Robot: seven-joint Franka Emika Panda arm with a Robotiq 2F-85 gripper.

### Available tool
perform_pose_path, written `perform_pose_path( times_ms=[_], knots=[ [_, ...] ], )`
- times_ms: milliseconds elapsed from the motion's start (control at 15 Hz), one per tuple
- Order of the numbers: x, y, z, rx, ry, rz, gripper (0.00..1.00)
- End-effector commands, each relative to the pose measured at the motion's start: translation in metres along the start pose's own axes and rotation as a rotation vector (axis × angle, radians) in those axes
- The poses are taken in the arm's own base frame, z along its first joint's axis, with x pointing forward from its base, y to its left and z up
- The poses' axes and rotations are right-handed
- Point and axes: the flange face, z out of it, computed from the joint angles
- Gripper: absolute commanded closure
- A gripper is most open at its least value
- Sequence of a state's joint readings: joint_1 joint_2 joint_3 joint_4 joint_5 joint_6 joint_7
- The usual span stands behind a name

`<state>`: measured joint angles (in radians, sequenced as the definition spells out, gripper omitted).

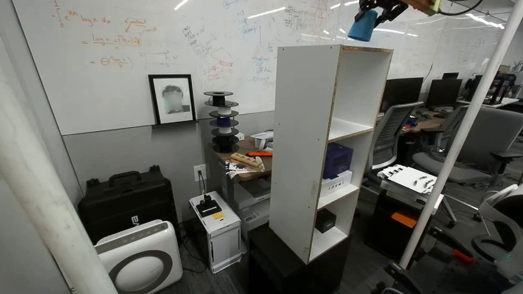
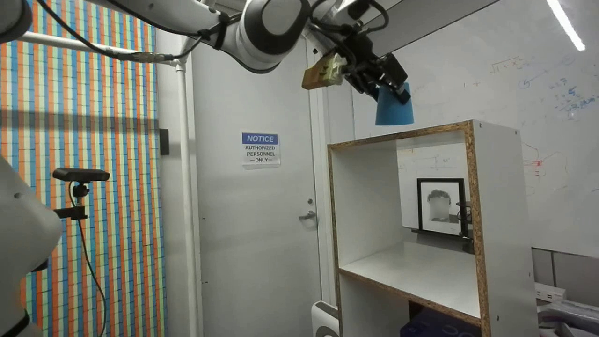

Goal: Pick up the cup from the shelf and put it on top of the cabinet

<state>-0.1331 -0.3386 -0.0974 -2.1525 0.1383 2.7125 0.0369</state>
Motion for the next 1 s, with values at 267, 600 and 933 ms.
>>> perform_pose_path(
  times_ms=[267,600,933],
  knots=[
    [0.015,-0.022,0.031,0.027,-0.166,-0.011,0.00],
    [-0.009,-0.023,-0.023,0.071,-0.423,-0.024,0.00],
    [-0.067,0.001,-0.056,-0.041,-0.715,-0.076,0.00]
  ],
)
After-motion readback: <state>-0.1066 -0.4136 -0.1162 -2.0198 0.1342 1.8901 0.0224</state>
